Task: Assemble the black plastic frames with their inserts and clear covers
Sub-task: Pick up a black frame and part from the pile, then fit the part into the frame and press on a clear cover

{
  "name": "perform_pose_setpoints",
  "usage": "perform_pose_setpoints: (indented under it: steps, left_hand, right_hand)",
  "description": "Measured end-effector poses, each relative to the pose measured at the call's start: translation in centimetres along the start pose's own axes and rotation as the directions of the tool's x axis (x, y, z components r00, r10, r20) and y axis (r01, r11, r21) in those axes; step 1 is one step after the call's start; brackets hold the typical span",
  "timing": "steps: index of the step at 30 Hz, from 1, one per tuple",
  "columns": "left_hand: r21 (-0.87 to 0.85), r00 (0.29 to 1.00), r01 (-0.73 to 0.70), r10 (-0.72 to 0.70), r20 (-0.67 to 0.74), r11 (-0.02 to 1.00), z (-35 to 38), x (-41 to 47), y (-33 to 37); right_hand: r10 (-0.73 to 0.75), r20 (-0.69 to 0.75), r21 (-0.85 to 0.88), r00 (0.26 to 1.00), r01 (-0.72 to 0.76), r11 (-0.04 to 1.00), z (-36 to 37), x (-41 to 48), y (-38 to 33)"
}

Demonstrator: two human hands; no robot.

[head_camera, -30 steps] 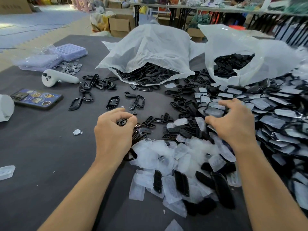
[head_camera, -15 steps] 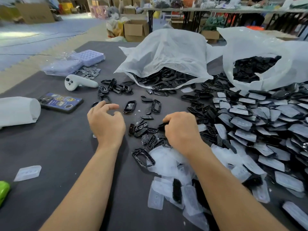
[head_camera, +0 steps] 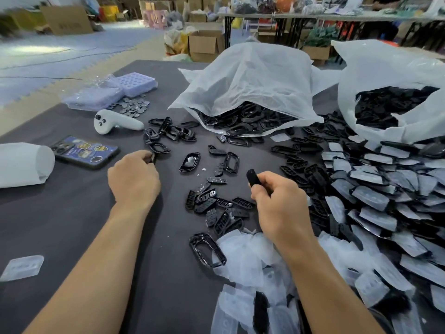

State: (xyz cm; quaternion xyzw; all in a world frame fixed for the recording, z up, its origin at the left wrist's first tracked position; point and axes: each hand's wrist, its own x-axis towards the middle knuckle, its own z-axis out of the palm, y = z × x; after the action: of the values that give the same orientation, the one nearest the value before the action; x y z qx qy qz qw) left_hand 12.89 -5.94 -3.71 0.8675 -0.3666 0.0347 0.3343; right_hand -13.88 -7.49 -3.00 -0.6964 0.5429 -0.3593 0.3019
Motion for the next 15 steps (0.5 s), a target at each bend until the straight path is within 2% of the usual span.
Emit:
perform_pose_setpoints:
  steps: [5, 7, 9, 10, 12, 15]
  left_hand:
    - [-0.189, 0.997, -0.052, 0.063, 0.049, 0.981, -0.2, -2.0, 0.5]
    - [-0.087, 0.994, -0.068, 0.075, 0.084, 0.994, 0.0, -2.3, 0.3]
    - [0.124, 0.978, -0.107, 0.082, 0.191, 0.986, 0.1, -2.1, 0.2]
    - [0.169, 0.968, -0.131, 0.089, 0.237, 0.977, 0.1, -2.0, 0.3]
    - [0.095, 0.953, -0.150, 0.118, 0.278, 0.984, 0.2, -1.9, 0.7]
    - [-0.183, 0.949, -0.108, 0.156, 0.273, 0.977, -0.2, -2.8, 1.2]
  right_hand:
    - [-0.021, -0.006, 0.026, 1.000, 0.021, 0.999, -0.4, -0.4, -0.4]
    - [-0.047, 0.042, 0.046, 0.998, 0.045, 0.998, -1.1, -0.5, -1.0]
    - [-0.069, 0.107, 0.099, 0.992, 0.058, 0.993, -1.8, -0.4, -2.2]
    - [-0.073, 0.116, 0.125, 0.991, 0.059, 0.990, -2.2, -0.3, -2.7]
    - [-0.077, 0.110, 0.178, 0.991, 0.056, 0.982, -2.8, -0.4, -3.4]
    - [-0.053, 0.116, 0.248, 0.992, 0.023, 0.968, -2.9, -1.5, -3.2]
